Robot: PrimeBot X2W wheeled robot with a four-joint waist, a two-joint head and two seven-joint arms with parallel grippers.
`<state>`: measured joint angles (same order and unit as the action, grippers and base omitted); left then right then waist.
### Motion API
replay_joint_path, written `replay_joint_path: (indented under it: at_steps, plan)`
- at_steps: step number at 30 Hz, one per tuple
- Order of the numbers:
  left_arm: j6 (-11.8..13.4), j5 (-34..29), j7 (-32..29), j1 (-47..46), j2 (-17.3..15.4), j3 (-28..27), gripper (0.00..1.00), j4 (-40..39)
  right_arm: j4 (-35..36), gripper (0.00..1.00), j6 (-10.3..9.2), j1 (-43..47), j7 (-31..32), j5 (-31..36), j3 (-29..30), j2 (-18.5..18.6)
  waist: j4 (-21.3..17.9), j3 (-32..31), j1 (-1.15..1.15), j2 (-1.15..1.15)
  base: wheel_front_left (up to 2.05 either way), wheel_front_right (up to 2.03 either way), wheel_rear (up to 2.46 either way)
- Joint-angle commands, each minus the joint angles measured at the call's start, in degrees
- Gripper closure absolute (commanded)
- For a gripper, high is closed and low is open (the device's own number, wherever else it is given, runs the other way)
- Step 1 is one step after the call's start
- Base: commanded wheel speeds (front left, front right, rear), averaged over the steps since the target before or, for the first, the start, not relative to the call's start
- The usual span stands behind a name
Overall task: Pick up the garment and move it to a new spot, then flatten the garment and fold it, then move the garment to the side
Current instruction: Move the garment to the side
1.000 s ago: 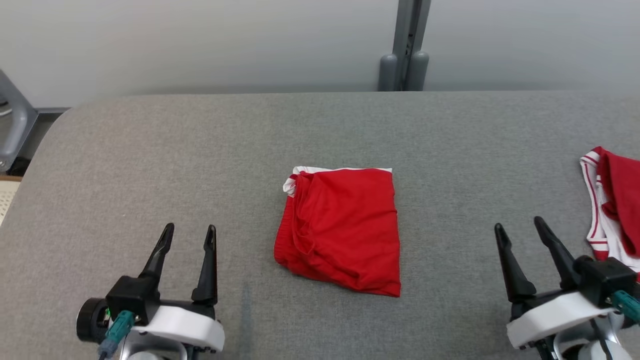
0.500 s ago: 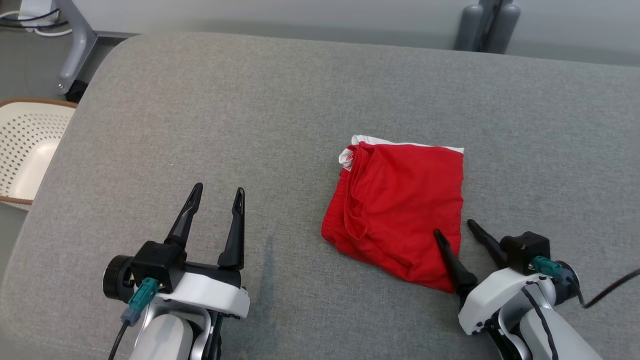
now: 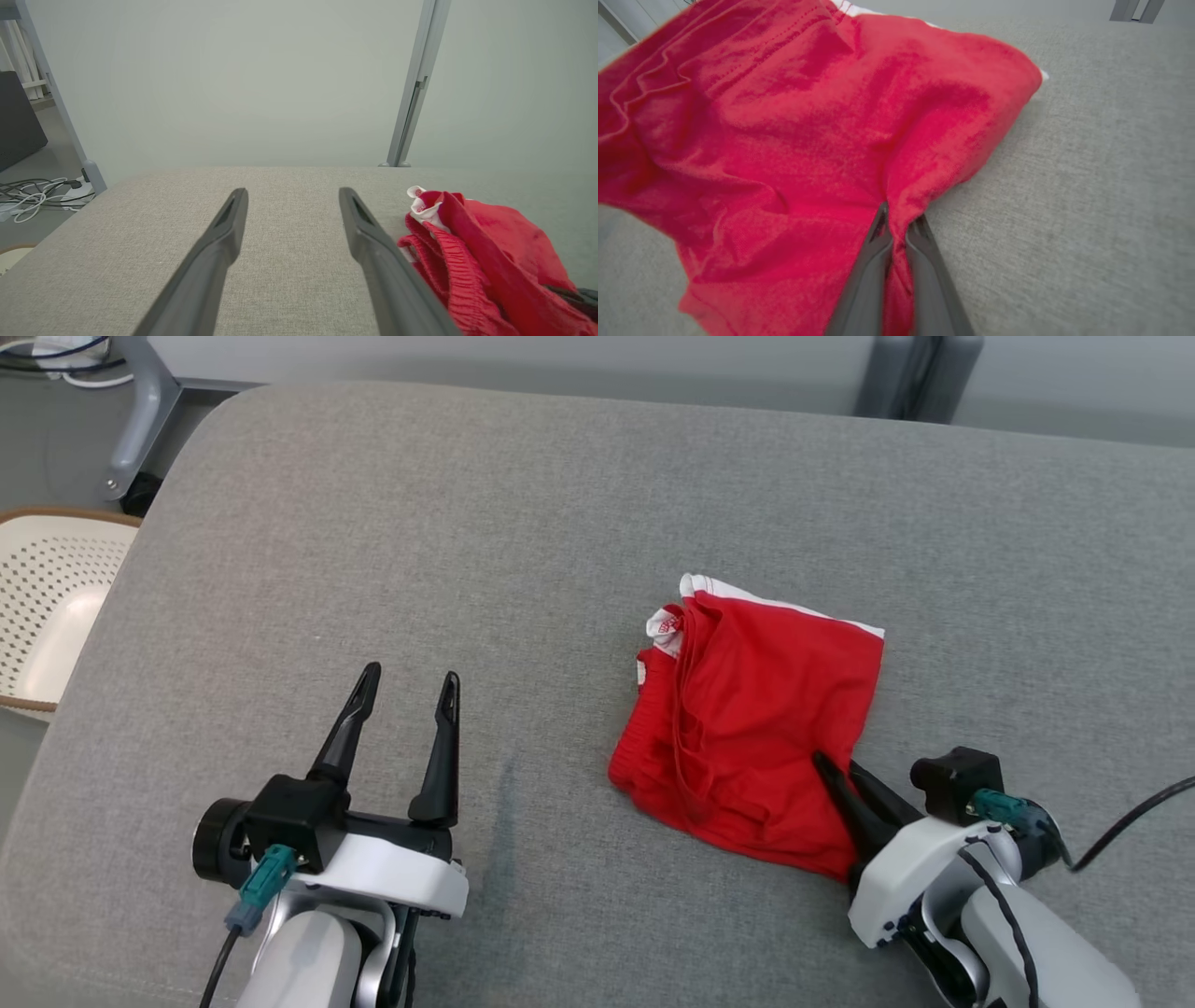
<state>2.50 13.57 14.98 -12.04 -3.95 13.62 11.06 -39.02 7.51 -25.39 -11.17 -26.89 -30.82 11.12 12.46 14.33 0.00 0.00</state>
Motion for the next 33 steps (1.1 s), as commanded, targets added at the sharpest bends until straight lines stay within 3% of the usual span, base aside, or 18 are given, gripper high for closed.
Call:
replay_joint_path:
  at_steps: [1,8,18,23,27,33]
  plan:
    - [-0.29,-0.65,0.23,0.08,-0.08,-0.40,0.00,-0.32,-0.60,1.00,-0.03,0.58,-0.34,-0.61,-0.73,1.99,-0.79,-0.54,0.00,0.00,0.00,0.00,0.00]
    - [-0.49,-1.55,0.24,1.04,-0.48,-1.06,0.00,-1.32,2.54,1.00,-0.03,-0.92,-1.08,0.83,-3.87,7.40,-6.71,-1.46,0.00,0.00,0.00,0.00,0.00]
    - [-1.37,-2.91,0.24,-0.84,-1.75,-0.52,0.00,-2.96,8.88,1.00,-0.02,-4.93,1.40,1.34,-9.20,17.97,-17.30,0.36,0.00,0.00,0.00,0.00,0.00]
    - [-2.08,-3.78,0.18,-3.17,-2.37,0.49,0.00,-3.07,9.68,1.00,-0.02,-8.60,1.38,-0.50,-10.63,22.27,-19.02,2.59,0.00,0.00,0.00,0.00,0.00]
    - [-2.90,-4.66,-0.04,-5.75,-2.80,1.61,0.00,-3.89,10.01,1.00,-0.03,-12.04,0.94,-2.13,-11.46,27.99,-19.59,5.69,0.00,0.00,0.00,0.00,0.00]
    - [-3.61,-5.98,-0.04,-8.75,-3.49,2.90,0.00,-5.32,8.65,1.00,-0.02,-13.60,-0.61,-5.35,-8.08,36.39,-19.15,9.92,0.00,0.00,0.00,0.00,0.00]
